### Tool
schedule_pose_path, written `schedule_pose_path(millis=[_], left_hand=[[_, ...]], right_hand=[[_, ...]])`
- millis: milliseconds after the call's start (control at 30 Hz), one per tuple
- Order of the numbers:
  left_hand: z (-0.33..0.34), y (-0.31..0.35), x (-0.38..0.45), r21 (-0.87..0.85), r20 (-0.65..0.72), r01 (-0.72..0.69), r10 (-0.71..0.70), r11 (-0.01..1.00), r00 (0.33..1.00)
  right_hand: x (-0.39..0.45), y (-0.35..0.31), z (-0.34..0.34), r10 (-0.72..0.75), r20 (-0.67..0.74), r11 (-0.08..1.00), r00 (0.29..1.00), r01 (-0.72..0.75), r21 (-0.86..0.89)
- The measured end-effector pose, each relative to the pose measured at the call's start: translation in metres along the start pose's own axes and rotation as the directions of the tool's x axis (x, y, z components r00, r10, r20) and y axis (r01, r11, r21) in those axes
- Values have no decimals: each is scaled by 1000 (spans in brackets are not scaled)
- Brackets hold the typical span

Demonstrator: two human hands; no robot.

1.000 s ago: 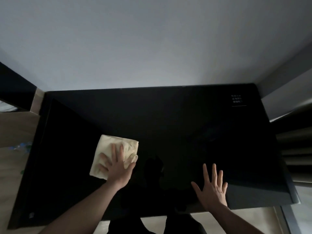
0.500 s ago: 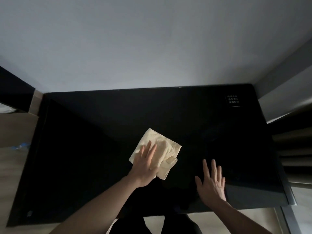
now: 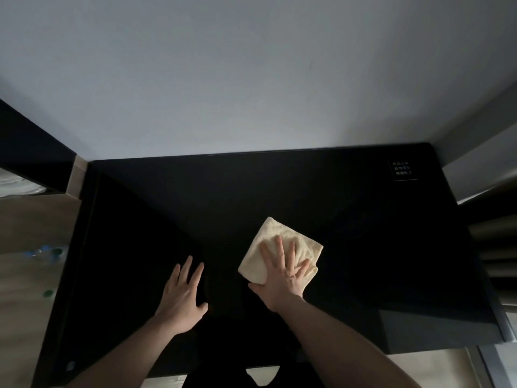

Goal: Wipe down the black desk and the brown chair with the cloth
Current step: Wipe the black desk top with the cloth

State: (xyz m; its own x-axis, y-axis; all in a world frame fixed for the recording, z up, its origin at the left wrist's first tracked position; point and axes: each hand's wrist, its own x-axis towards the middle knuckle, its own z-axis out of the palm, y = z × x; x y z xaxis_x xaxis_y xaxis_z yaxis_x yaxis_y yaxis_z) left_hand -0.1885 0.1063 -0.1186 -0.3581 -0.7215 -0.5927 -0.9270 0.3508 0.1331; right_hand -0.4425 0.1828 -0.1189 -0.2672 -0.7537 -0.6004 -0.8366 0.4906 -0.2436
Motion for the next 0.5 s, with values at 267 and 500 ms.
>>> schedule_pose_path(millis=[267,500], left_hand=[[-4,90,35,35,62,-119,117,992,991],[-10,219,71,82,127,-201,190,976,974]], right_hand=[[6,97,-30,-8,-42,1000,999,9,22],[4,263,-78,182,-59,980,982,-176,90]])
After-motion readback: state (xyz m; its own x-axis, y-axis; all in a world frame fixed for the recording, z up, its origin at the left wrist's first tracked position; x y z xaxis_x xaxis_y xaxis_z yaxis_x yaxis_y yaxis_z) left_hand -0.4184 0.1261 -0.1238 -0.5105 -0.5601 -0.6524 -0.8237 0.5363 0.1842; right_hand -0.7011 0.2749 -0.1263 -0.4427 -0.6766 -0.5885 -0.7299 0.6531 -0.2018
